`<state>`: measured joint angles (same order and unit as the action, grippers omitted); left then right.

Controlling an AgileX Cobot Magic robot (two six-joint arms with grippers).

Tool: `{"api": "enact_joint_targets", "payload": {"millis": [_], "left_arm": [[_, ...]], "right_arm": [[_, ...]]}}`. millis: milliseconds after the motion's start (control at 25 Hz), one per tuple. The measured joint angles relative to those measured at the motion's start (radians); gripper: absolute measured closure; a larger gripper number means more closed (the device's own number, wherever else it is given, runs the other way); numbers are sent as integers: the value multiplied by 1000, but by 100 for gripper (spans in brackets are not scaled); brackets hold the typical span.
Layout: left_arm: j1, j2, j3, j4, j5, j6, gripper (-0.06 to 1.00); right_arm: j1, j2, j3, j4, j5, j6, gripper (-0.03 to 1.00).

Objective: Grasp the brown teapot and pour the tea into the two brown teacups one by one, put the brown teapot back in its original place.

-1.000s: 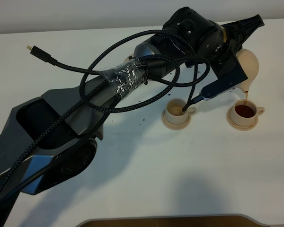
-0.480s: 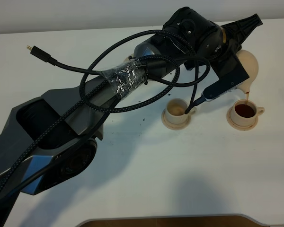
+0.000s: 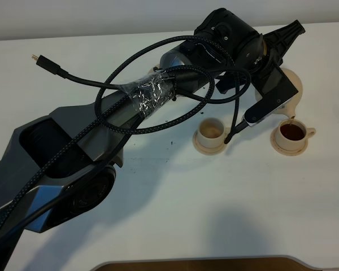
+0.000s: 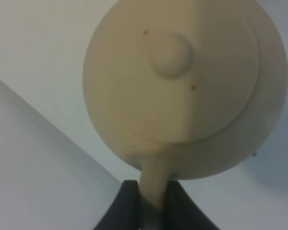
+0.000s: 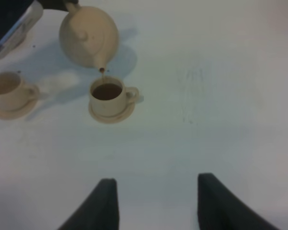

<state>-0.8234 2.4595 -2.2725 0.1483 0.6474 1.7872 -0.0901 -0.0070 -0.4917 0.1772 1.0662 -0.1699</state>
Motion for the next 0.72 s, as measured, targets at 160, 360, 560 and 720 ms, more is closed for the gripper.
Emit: {"api": "enact_joint_targets", "payload": {"millis": [160, 360, 560, 720], "left_arm": [[4, 0, 0, 1, 27, -66, 84], [10, -6, 0, 3, 58, -144, 84], [15, -47, 1, 3, 130, -244, 84], [15, -91, 1, -18, 209, -361, 84]], "right_arm": [[0, 0, 0, 0, 0, 0, 56], [0, 0, 0, 0, 0, 0, 56], [0, 0, 0, 0, 0, 0, 56], [0, 0, 0, 0, 0, 0, 56]]}}
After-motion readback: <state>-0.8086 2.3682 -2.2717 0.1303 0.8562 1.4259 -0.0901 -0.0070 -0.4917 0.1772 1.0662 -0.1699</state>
